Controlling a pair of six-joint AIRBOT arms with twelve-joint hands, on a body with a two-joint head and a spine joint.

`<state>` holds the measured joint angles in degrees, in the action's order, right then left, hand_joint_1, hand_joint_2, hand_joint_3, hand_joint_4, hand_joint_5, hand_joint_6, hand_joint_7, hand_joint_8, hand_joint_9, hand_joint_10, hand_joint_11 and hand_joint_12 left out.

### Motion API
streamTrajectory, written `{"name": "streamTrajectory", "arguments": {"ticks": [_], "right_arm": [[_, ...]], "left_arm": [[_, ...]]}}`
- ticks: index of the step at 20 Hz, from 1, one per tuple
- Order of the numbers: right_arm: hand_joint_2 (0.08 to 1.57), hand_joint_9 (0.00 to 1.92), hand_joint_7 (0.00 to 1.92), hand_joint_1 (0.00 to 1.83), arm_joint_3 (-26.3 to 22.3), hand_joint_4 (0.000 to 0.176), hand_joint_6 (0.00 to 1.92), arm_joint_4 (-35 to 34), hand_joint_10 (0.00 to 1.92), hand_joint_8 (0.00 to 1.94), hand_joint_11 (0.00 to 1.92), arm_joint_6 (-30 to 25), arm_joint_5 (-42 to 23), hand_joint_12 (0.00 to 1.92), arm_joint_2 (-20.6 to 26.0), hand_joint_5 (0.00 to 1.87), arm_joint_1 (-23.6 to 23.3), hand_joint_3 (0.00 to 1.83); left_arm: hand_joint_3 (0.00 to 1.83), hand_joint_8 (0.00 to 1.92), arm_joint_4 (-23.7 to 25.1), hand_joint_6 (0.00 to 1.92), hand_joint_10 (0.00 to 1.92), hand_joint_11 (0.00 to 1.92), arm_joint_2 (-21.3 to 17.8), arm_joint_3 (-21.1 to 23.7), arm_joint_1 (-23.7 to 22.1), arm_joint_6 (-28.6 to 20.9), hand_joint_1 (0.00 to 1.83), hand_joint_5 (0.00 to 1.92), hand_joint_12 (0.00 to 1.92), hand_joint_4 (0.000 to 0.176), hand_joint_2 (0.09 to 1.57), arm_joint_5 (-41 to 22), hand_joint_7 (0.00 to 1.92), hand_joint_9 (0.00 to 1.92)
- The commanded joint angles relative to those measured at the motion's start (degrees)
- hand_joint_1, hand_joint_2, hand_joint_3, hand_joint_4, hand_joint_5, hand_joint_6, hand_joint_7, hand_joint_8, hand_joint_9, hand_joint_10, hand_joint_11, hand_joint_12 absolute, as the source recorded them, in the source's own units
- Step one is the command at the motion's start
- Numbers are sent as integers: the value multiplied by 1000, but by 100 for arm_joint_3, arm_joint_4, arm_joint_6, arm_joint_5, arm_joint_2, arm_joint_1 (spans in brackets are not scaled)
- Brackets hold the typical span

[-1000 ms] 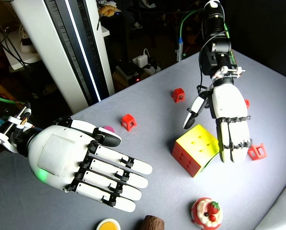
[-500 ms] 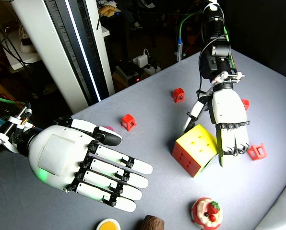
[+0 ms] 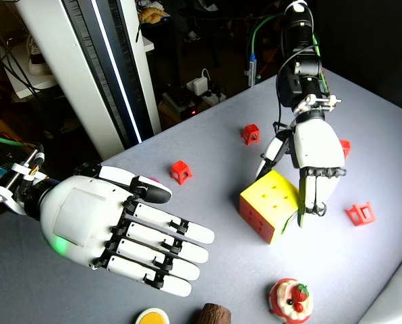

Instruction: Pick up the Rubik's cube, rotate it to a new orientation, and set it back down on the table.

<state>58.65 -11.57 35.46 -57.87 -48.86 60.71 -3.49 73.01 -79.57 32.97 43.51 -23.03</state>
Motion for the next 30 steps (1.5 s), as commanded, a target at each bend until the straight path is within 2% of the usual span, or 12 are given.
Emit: {"name": "streamTrajectory", "arguments": {"ticks": [1, 2, 3, 7, 8, 9, 16, 17, 22, 24, 27, 30], "right_arm": [[1495, 32, 0, 293, 50, 0, 0, -4, 15, 0, 0, -36, -864, 561, -16, 0, -32, 0], [1529, 41, 0, 231, 98, 0, 0, 88, 23, 0, 0, -36, -948, 419, -66, 0, -27, 0], [1563, 73, 9, 120, 143, 0, 0, 155, 40, 3, 0, -36, -1013, 394, -107, 0, -27, 13], [1523, 163, 133, 0, 531, 0, 28, 332, 138, 25, 0, -36, -1166, 942, -426, 60, -36, 0], [1440, 168, 161, 65, 639, 0, 53, 374, 177, 24, 0, -36, -1177, 906, -521, 110, -50, 0], [1412, 155, 208, 57, 751, 0, 76, 426, 274, 21, 0, -36, -1177, 961, -620, 124, -89, 0], [1398, 0, 87, 6, 1237, 0, 125, 741, 362, 2, 0, -36, -1177, 821, -1163, 89, -538, 0], [1393, 0, 54, 0, 1342, 0, 93, 805, 202, 1, 0, -36, -1177, 320, -1286, 45, -627, 0], [1357, 0, 0, 7, 1518, 0, 75, 899, 0, 0, 0, -36, -1174, 0, -1514, 27, -712, 0], [1338, 0, 0, 1, 1597, 0, 7, 978, 0, 0, 0, -36, -1146, 0, -1644, 0, -747, 0], [1356, 0, 0, 0, 1685, 0, 0, 1133, 0, 0, 0, -36, -1042, 0, -1802, 0, -804, 0], [1352, 0, 0, 0, 1737, 0, 0, 1316, 0, 0, 0, -36, -970, 0, -1918, 0, -861, 0]], "left_arm": [[1041, 1869, 28, 1921, 1921, 968, -44, 44, -46, -114, 1125, 696, 1921, 4, 864, -1076, 732, 910], [1198, 1911, 106, 1825, 1921, 1072, -114, 118, -12, -208, 1140, 782, 1921, 22, 762, -1274, 798, 982], [824, 1919, 146, 1902, 1921, 1174, -173, 176, 20, -263, 1290, 944, 1921, 0, 824, -1438, 1000, 1091], [516, 1921, 330, 1921, 1921, 1244, -418, 416, 131, -534, 1391, 969, 1921, 0, 922, -2184, 1052, 1147], [1170, 1918, 385, 1921, 1921, 1170, -458, 451, 145, -606, 1181, 843, 1921, 19, 748, -2331, 894, 1093], [1353, 1898, 427, 1921, 1921, 1163, -510, 513, 158, -623, 1155, 849, 1921, 65, 680, -2496, 896, 1094], [1323, 1879, 739, 1921, 1921, 1270, -719, 785, 134, -704, 1366, 1009, 1921, 35, 648, -3179, 873, 1181], [1412, 1919, 795, 1859, 1921, 1337, -742, 827, 115, -705, 1166, 843, 1921, 0, 642, -3277, 1012, 1248], [1498, 1921, 889, 1816, 1921, 1343, -757, 875, 78, -716, 1191, 914, 1921, 0, 582, -3425, 996, 1244], [1427, 1918, 931, 1840, 1921, 1231, -763, 891, 45, -718, 1173, 887, 1921, 47, 629, -3479, 922, 1127], [1426, 1874, 994, 1844, 1921, 1257, -768, 918, 18, -728, 1174, 884, 1921, 57, 619, -3534, 942, 1162], [1487, 1918, 1017, 1764, 1921, 1378, -764, 921, -16, -728, 1209, 917, 1921, 0, 571, -3550, 1009, 1278]]}}
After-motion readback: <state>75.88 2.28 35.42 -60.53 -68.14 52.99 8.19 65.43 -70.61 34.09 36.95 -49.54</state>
